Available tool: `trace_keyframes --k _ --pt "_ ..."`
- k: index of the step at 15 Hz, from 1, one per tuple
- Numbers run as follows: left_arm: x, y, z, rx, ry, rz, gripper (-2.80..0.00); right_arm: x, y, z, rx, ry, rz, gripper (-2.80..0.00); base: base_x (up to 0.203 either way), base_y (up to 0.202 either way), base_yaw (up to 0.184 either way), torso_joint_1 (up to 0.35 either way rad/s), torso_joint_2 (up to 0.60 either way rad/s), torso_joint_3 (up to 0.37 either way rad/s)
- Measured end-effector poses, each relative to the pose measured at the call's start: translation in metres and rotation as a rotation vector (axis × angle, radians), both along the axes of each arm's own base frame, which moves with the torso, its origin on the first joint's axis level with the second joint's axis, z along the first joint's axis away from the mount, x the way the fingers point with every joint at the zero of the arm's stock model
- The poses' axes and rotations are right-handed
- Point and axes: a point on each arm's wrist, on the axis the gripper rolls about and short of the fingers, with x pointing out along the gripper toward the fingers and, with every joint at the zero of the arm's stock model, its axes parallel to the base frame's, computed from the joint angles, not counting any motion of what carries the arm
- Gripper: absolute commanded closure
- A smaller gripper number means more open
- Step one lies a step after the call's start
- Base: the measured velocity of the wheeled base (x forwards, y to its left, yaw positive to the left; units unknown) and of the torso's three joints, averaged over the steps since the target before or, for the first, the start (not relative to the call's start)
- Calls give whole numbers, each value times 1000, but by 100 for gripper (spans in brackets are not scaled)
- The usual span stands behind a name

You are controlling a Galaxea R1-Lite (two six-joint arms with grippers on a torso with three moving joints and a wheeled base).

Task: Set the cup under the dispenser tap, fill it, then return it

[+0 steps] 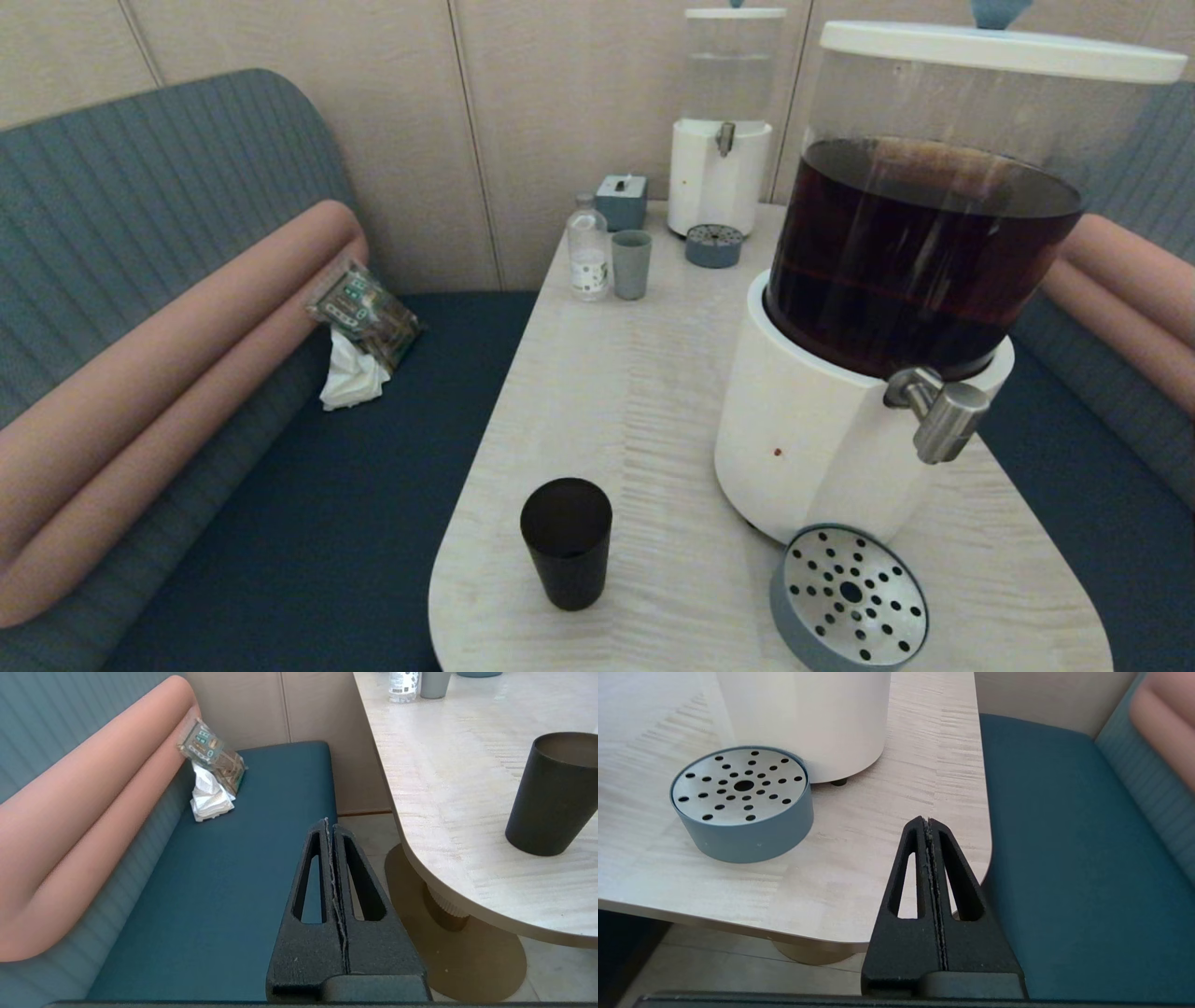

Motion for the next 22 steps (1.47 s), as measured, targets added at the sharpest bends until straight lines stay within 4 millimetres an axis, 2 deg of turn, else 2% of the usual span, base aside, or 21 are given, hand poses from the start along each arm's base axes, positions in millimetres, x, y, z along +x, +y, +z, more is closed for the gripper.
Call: trace_keyframes --k 13,17,20,22 --pt "0 0 -1 5 19 -14 0 0 0 0 24 -1 0 0 0 0 0 0 0 0" --pt "-13 -2 38 -29 3 -90 0 0 0 0 24 -1 0 0 0 0 0 0 0 0" --pt "1 -3 71 -87 -14 -123 0 0 0 0 24 -2 0 0 0 0 0 0 0 0" --pt "15 -4 84 -99 -47 -195 0 0 0 0 24 -1 0 0 0 0 0 0 0 0"
